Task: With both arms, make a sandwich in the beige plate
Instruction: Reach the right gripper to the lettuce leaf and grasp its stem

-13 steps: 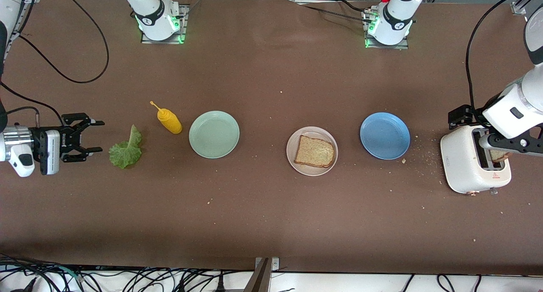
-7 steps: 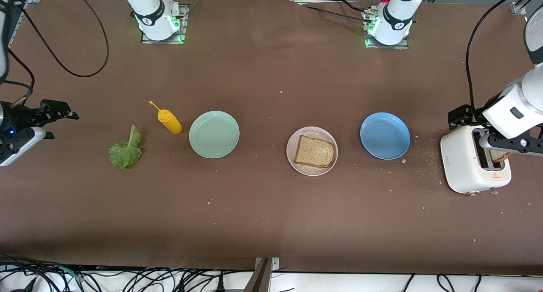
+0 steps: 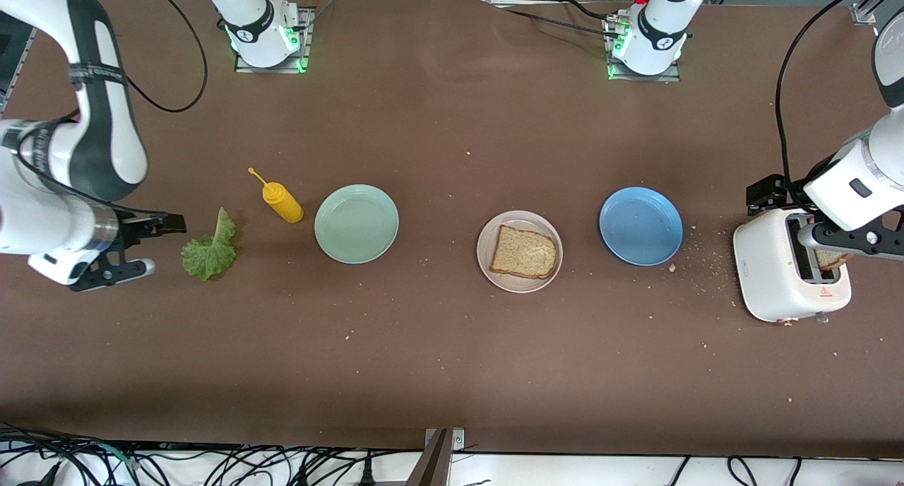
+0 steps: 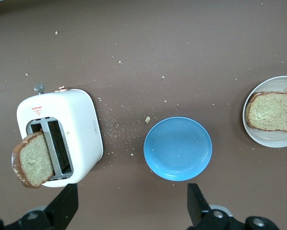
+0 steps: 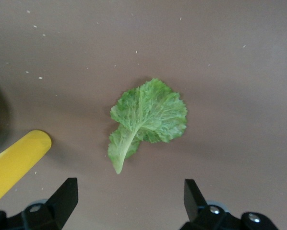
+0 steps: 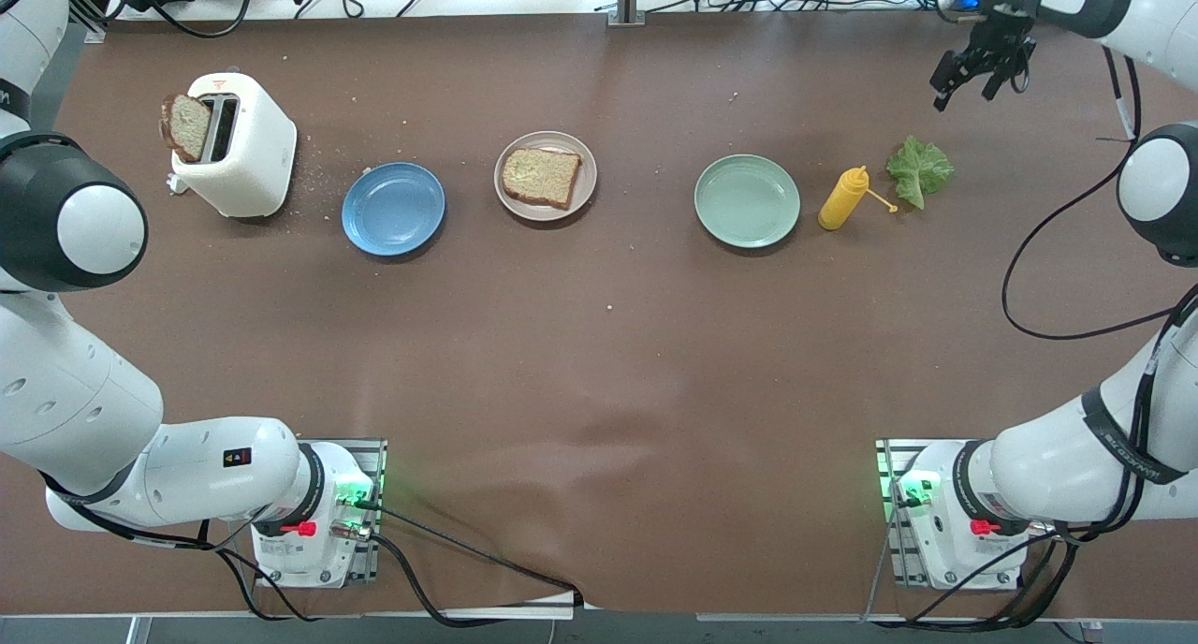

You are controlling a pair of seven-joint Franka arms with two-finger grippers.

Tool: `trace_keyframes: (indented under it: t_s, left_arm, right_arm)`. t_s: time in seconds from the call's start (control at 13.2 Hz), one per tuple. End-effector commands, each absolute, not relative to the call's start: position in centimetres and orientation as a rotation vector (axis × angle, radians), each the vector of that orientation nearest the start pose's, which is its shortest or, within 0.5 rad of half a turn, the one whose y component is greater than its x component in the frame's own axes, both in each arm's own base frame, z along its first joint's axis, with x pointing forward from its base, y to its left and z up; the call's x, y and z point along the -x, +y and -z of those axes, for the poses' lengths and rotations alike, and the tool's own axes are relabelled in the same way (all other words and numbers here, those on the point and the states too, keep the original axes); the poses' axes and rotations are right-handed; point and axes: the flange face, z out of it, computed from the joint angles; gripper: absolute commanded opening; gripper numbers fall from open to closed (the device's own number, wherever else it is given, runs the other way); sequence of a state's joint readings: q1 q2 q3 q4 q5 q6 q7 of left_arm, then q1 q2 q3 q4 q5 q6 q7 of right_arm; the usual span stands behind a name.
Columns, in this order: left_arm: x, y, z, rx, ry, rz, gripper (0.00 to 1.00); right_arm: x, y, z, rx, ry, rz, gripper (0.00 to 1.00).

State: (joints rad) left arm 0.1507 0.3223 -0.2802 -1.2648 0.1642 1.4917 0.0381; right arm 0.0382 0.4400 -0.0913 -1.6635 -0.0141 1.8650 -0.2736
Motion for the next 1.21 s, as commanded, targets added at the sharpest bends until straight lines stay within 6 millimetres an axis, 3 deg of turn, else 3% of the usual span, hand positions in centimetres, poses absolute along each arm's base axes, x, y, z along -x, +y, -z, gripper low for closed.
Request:
trace_keyframes:
  t_s: [0.0,0.38,0.53,0.68,0.76,0.83,0.99,1.06,1.14]
  left_arm:
    - [-63.7,-3.3,-58.1,3.074,0.230,-0.126,1.00]
    - [-63.7,-3.3,-58.1,3.074,0.230,-0.126,1.00]
    - [-63.7,-3.3,-58.1,3.074,0.230,-0.126,1.00]
    - [-63.7,-3.3,-58.1,3.074,0.230,-0.126,1.00]
    - [-63.7,-3.3,-58.1,3.074,0.230,-0.126,1.00]
    - [-63.7,-3.3,-58.1,3.074,0.230,-0.126,1.00]
    - [-63.7,-3.3,-58.1,3.074,0.230,-0.126,1.00]
    - [-63.7,-3.3,-58.1,3.074,0.230,-0.126,1.00]
    - [-63.7,-3.3,-58.1,3.074,0.230,-0.126,1.00]
  right_arm:
    - [-61.3,-2.4,-30.4,3.138,-0.254,-0.359,0.98]
    - [-59.0,-0.3,-22.4,3.172,-0.134,-0.231,0.98]
    - [-58.8,0.1,-20.3,3.176,-0.125,-0.228,0.98]
    - [-58.9,0.0,-20.1,3.181,-0.132,-0.231,0.93]
    - [-59.0,-0.1,-20.1,3.184,-0.136,-0.229,0.74]
    - [-59.0,-0.1,-20.2,3.199,-0.168,-0.229,0.45]
    - [-59.0,-0.3,-20.2,3.219,-0.203,-0.232,0.07]
    - [-59.0,-0.3,-20.2,3.218,-0.206,-0.232,0.00]
    - [-58.9,-0.3,-19.9,3.218,-0.208,-0.242,0.00]
